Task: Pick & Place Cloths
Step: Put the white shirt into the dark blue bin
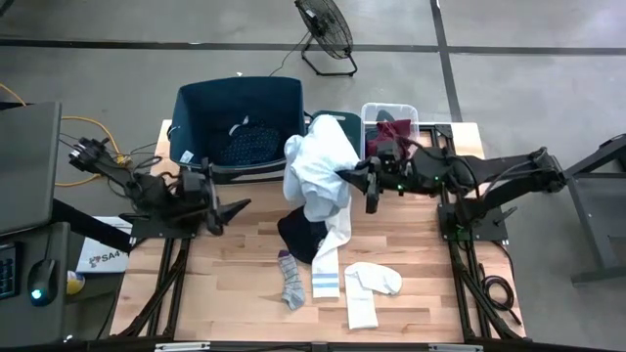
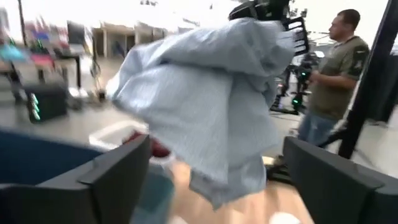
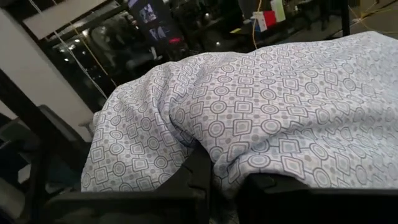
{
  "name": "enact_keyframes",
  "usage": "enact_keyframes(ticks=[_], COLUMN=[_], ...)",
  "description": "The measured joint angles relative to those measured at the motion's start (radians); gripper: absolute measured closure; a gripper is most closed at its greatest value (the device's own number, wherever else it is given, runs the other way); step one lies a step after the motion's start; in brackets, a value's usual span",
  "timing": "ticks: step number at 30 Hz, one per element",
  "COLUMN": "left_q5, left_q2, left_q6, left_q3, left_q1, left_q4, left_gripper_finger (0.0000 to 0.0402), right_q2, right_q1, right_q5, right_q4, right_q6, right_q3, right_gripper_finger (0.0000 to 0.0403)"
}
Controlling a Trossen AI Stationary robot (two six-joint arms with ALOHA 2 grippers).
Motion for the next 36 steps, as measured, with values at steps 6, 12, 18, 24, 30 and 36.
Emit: enact_keyframes(ticks=[6, 12, 18, 24, 30, 36], left_q5=[-0.142, -0.112, 0.071, 0.237, 0.364, 0.427], left_q2=[0.166, 0.292, 0.409, 0.521, 0.592, 0.635], left_q6=[0.341, 0.406, 0.402, 0.332, 0.304, 0.295], left_q3=[0.0, 0.044, 0.16, 0.299, 0.403, 0.454], left_q1=[0.01, 0.119, 0.241, 0.329, 0.356, 0.355], left_q4=[0.343, 0.462, 0.404, 0.295, 0.196, 0.147], left_gripper_finger=[0.0004, 0.0005, 0.0006, 0.0006, 0.0006, 0.0007], right_q2=[0.0, -0.001, 0.023, 0.071, 0.093, 0.094], right_q1=[-0.056, -0.084, -0.11, -0.128, -0.127, -0.127], right_q5=[-0.146, -0.261, -0.351, -0.443, -0.506, -0.519], right_q4=[0.098, 0.173, 0.181, 0.187, 0.196, 0.199], right_q6=[0.0, 0.022, 0.088, 0.155, 0.193, 0.198], right_q3=[0.0, 0.002, 0.002, 0.002, 0.002, 0.002], right_gripper_finger=[0.0374, 0.0374, 0.0374, 0.0374, 0.0374, 0.0374])
